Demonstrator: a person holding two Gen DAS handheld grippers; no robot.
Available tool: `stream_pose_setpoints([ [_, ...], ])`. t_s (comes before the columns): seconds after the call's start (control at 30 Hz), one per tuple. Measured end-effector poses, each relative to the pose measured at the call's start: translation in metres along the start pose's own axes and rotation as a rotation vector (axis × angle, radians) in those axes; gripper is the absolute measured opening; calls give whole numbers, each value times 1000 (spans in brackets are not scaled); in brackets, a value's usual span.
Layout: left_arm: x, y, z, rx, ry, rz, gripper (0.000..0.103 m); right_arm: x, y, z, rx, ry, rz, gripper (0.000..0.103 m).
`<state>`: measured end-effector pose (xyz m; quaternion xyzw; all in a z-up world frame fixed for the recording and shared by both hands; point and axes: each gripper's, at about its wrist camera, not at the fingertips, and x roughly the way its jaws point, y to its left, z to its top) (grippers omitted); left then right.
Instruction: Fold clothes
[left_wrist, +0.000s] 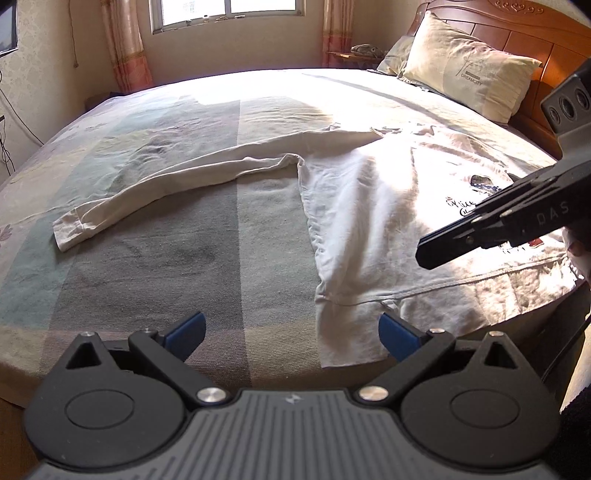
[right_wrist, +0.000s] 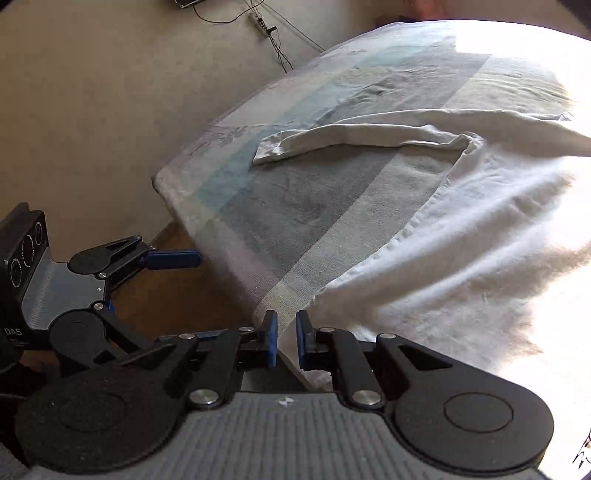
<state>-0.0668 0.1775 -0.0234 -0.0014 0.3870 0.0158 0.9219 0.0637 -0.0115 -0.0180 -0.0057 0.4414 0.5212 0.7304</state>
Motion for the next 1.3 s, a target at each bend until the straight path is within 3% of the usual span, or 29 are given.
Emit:
stream_pose_setpoints([
  [0.1, 12, -2, 8, -14, -5, -65, 100, -38, -28, -15, 25, -45, -152, 27],
  [0.23, 30, -12, 22, -7, -7, -148, 100, -80, -67, -47, 55, -30, -383, 27],
  [0.37, 52, -16, 34, -29, -4, -257, 100, -106, -89, -79, 95, -1, -504, 31],
  [0.53, 93, 9, 62, -164, 41, -339, 100, -125, -103, -105, 203, -57, -526, 33],
  [0.77, 156, 15, 122, -317, 93, -618, 100, -120, -102, -102, 218, -84, -523, 35],
  [0.83, 186, 15, 130, -400, 135, -662, 99, -118, -103, -100, 219, -86, -523, 37],
  [0.9, 210, 17, 133, -449, 151, -645, 99, -118, -105, -98, 222, -89, -532, 38],
  [1.03, 239, 22, 137, -474, 110, -538, 99, -125, -115, -99, 247, -86, -556, 39],
  [1.17, 245, 24, 157, -345, 64, -372, 98, -137, -128, -105, 282, -93, -599, 39],
  [1.3, 230, 11, 171, -231, 84, -316, 98, -152, -139, -108, 316, -119, -635, 39],
])
